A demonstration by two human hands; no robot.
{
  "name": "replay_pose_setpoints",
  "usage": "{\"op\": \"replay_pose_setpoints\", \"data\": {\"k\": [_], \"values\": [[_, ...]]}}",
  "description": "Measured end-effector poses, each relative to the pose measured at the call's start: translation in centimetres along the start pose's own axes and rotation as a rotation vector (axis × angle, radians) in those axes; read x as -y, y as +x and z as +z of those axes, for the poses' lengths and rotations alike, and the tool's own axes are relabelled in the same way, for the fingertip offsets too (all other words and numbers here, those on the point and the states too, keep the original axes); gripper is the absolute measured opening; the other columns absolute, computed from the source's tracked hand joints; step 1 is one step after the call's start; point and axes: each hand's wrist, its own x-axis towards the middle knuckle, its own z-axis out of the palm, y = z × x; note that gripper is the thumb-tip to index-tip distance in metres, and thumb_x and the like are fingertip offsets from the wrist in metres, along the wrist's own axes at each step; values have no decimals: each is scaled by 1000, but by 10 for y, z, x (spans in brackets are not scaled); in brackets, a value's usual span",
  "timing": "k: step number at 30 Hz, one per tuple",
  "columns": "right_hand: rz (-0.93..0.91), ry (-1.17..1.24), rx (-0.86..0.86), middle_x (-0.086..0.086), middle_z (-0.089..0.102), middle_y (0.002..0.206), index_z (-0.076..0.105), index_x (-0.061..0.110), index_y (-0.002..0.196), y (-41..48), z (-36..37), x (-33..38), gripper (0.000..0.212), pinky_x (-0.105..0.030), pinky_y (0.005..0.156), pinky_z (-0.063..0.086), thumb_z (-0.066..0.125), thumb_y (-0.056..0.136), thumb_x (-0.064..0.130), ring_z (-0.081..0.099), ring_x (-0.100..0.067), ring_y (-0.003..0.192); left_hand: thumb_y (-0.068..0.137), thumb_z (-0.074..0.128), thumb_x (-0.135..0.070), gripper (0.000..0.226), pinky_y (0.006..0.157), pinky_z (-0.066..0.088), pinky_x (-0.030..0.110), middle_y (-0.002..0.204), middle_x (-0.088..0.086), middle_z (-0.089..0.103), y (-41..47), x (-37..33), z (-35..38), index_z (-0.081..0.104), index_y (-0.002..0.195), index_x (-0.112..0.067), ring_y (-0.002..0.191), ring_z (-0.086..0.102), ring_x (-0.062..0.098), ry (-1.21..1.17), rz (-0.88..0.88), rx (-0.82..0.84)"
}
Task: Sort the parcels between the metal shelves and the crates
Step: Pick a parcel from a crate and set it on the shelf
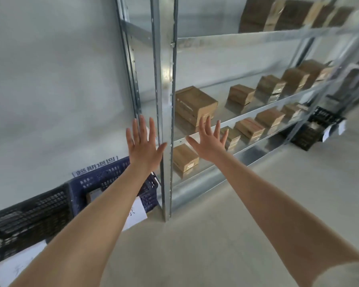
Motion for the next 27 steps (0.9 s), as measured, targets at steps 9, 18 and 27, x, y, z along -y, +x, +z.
{"op": "replay_pose_setpoints", "data": {"k": [9,18,27], "values": [[-82,-17,-225,3,-33,161,-23,27,155,-2,-123,-58,85,-59,117,-17,22,97,69,-30,-33,147,87,-5,-70,83,109,-31,43,148,8,-45,43,-93,-95,-34,146,-20,145,-31,30,44,56,-262],[-130,-129,-412,-2,-35,160,-24,26,155,-15,-218,-149,87,-59,113,-21,17,94,73,-31,-35,146,96,17,-66,83,117,-16,48,158,12,-31,67,-206,-161,-25,151,-19,148,-23,33,74,81,-490],[-89,-89,-506,2,-34,160,-25,27,155,2,-274,-222,87,-58,111,-23,16,94,73,-32,-34,146,95,13,-67,83,115,-18,48,158,12,-31,101,-285,-186,-26,151,-19,147,-26,33,120,141,-552]]}}
